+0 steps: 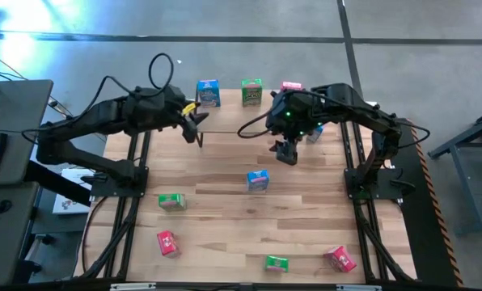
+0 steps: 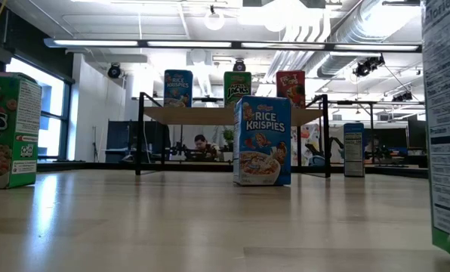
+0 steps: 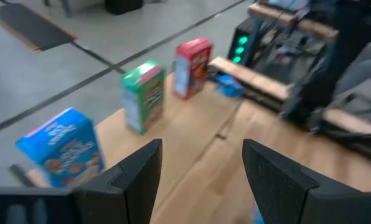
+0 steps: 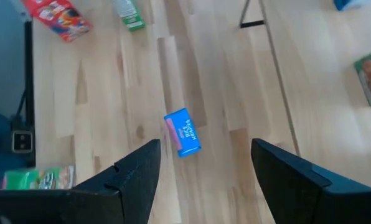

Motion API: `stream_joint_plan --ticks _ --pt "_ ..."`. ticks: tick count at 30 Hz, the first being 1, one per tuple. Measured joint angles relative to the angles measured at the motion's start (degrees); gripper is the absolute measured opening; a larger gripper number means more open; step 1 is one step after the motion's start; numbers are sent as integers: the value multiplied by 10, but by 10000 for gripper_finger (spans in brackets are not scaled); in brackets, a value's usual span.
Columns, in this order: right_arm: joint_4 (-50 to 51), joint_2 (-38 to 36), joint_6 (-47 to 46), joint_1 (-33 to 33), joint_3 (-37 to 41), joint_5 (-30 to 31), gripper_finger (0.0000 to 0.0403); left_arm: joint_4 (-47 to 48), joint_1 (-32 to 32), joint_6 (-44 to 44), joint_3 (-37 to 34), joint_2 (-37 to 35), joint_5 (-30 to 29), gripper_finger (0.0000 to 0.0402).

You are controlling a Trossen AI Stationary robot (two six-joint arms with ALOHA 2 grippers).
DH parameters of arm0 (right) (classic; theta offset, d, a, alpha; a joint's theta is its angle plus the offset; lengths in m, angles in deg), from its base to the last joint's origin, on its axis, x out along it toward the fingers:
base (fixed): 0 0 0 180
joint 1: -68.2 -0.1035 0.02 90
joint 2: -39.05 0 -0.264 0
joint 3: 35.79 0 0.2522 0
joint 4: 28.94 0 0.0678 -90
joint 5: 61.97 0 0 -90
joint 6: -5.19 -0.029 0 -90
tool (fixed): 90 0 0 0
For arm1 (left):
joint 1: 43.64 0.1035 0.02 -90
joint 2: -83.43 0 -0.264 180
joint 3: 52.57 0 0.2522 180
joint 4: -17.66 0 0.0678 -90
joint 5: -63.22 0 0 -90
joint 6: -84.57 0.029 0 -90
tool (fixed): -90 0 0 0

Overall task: Stack cereal on shelf
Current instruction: Put the bottom blue cereal box on the shelf aligned with the other blue cereal box

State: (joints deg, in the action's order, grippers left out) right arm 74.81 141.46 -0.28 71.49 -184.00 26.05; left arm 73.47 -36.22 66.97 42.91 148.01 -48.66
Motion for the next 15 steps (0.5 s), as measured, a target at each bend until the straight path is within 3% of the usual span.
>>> stream_joint_plan --ticks 7,15 --pt "0 -1 48 -15 27 -2 244 2 -60 -13 29 0 5 214" --pt "-28 0 102 -37 137 -7 244 26 -107 -33 29 0 2 214"
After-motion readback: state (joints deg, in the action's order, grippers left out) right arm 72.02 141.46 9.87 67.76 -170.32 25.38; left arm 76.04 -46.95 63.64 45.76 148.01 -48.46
